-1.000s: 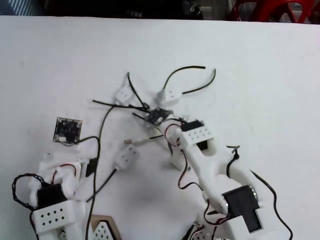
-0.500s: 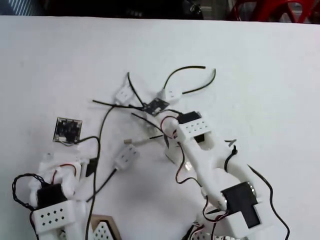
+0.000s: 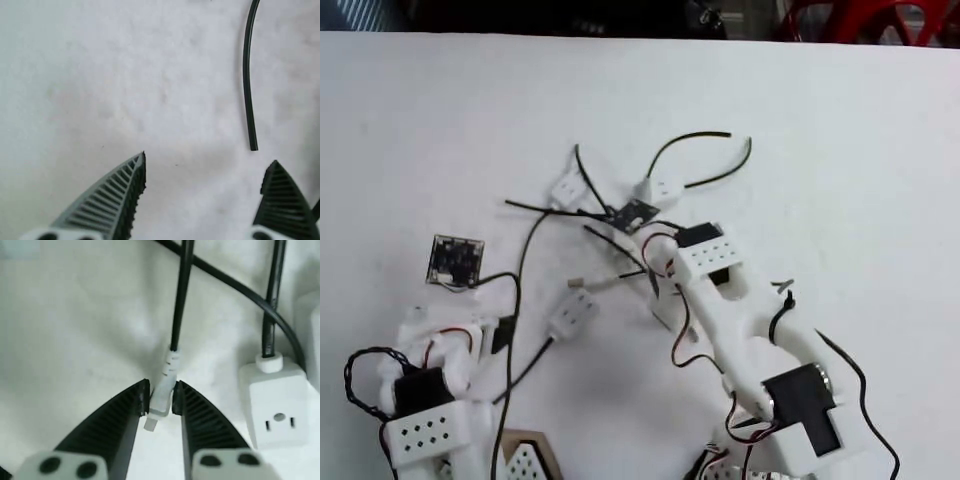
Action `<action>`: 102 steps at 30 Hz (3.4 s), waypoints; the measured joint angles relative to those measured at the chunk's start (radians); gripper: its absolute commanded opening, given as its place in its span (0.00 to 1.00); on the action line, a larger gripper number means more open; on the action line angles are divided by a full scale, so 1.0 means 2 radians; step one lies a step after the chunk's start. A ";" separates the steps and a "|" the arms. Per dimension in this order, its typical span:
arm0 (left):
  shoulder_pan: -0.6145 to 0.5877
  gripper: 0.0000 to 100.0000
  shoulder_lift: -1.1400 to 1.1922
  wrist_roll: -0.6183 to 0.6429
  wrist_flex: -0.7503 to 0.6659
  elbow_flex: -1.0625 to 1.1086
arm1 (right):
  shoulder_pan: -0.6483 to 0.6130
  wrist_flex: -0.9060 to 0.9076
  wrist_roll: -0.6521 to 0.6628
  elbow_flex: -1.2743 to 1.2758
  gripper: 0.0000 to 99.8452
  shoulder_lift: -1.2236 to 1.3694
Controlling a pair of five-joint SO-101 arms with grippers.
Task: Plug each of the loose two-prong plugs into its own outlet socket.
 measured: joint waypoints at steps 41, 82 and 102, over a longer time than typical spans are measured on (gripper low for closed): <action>0.000 0.36 0.000 0.000 0.000 0.000 | 0.030 0.190 0.000 -0.092 0.02 -0.101; 0.249 0.36 -0.001 0.173 0.008 -0.259 | -0.219 -0.028 -0.227 0.031 0.02 -0.423; 0.044 0.36 -0.002 0.135 -0.026 -0.158 | -0.191 -0.188 -0.207 0.163 0.02 -0.401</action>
